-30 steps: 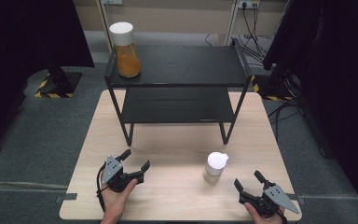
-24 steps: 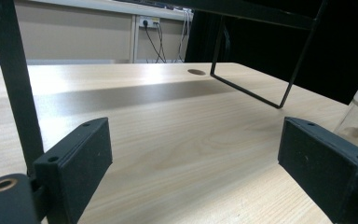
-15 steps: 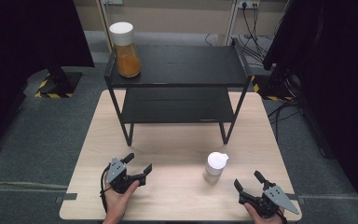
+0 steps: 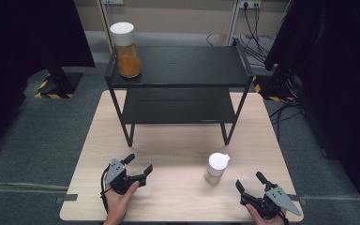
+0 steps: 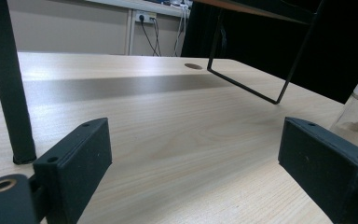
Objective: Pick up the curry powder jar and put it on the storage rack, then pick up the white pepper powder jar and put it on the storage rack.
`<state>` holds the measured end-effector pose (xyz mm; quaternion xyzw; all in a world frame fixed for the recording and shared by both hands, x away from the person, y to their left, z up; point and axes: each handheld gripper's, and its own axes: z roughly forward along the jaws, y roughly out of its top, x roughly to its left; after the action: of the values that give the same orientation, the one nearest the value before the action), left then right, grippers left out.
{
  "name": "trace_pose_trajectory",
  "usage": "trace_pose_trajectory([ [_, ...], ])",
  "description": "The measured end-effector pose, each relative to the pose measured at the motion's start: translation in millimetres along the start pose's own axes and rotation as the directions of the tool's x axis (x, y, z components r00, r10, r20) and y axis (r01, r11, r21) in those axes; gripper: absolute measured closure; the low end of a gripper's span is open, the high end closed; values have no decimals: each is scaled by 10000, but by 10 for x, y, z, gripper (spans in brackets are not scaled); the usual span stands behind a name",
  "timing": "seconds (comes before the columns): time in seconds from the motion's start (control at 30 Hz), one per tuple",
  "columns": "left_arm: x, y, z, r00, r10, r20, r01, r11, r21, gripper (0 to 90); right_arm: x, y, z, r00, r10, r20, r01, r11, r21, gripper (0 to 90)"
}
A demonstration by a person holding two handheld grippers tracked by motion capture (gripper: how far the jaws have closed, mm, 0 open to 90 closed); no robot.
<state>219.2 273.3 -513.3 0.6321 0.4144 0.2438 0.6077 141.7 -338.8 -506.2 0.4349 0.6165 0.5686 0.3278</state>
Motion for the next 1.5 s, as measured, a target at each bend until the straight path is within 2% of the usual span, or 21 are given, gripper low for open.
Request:
trace_pose_trajectory([
  [0.33,-15,11,12,9998,210,34,-210,9998,63,89,-4,2,0,10000,-6,-34,6,10000,10,111],
  [0.5,-19,5,12,9998,187,24,-187,9998,27,89,-7,3,-1,9998,-167,-125,167,9999,23,112],
  [0.7,-27,4,13,9997,229,4,-229,9997,25,89,-13,44,40,9948,-426,-925,444,9989,171,112],
  [0.87,-28,7,15,9997,225,-6,-225,9997,42,89,26,159,138,9860,-798,-1466,850,9959,294,112],
  [1.0,-33,5,13,9997,254,-18,-254,9997,29,89,29,262,258,9756,-802,-2045,965,9928,714,123],
  [1.17,-21,4,12,9998,210,29,-210,9998,23,89,120,343,464,9669,-940,-2370,1194,9883,948,130],
  [1.37,-22,10,17,9997,250,52,-250,9997,57,89,217,333,627,9725,-950,-2126,1217,9858,1160,142],
  [1.5,-25,6,18,9997,254,42,-254,9997,35,89,248,337,711,9707,-990,-2189,1281,9841,1232,158],
])
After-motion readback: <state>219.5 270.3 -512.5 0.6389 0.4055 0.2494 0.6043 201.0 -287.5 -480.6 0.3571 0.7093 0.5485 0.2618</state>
